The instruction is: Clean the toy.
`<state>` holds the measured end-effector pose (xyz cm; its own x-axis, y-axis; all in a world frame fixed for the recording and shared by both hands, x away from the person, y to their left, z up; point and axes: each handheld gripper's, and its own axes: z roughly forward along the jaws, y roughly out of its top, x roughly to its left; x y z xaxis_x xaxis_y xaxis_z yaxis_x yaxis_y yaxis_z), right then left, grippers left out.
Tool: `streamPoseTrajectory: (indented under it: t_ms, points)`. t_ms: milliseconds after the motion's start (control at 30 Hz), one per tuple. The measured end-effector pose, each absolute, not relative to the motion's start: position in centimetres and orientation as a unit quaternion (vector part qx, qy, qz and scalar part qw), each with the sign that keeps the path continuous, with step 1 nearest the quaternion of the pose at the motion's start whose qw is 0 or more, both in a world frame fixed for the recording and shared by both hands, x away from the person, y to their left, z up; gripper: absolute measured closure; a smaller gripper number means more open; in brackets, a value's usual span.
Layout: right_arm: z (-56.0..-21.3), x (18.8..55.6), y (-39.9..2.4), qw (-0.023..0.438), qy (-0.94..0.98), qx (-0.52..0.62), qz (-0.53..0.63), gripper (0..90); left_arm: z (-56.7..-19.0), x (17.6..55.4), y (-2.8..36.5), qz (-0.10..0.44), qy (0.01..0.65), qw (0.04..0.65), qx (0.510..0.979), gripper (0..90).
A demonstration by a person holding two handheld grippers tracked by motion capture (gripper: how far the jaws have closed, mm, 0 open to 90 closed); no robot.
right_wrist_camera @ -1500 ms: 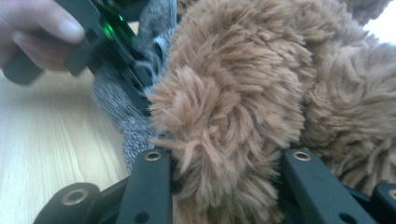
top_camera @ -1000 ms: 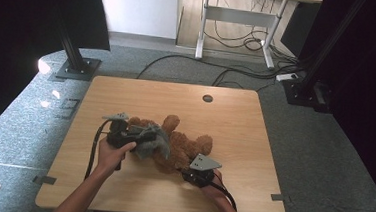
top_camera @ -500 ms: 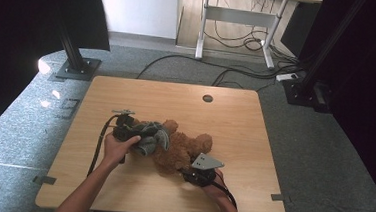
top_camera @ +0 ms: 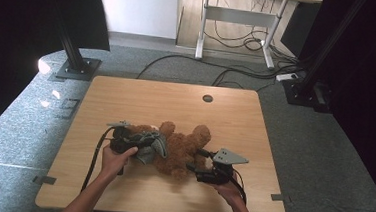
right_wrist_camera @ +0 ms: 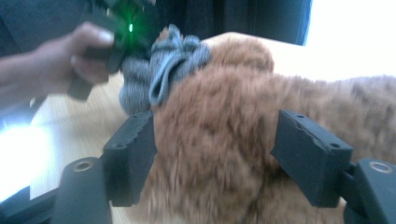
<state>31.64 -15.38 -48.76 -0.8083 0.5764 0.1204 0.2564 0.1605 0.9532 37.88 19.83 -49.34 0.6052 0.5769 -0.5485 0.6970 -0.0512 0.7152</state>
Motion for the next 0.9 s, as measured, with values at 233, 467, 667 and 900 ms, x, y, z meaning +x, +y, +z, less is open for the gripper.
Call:
streamPoseTrajectory:
  t_ms: [233,467,667,900]
  points:
    - [-47.3,34.4,-10.1,0.127,0.779,0.299,0.536,24.1,-49.5,37.0,19.9,-0.053,0.441,0.533,0.721,79.9]
    - [-49.1,35.6,-8.9,0.145,0.793,0.322,0.497,30.3,-50.1,36.9,19.9,-0.066,0.438,0.534,0.720,79.7]
    - [-49.6,35.3,-9.2,0.153,0.797,0.307,0.496,52.0,-50.0,37.0,19.9,-0.070,0.439,0.535,0.718,79.5]
    - [-50.4,34.9,-9.8,0.119,0.785,0.305,0.525,65.8,-48.1,36.9,20.3,-0.093,0.420,0.557,0.710,77.6]
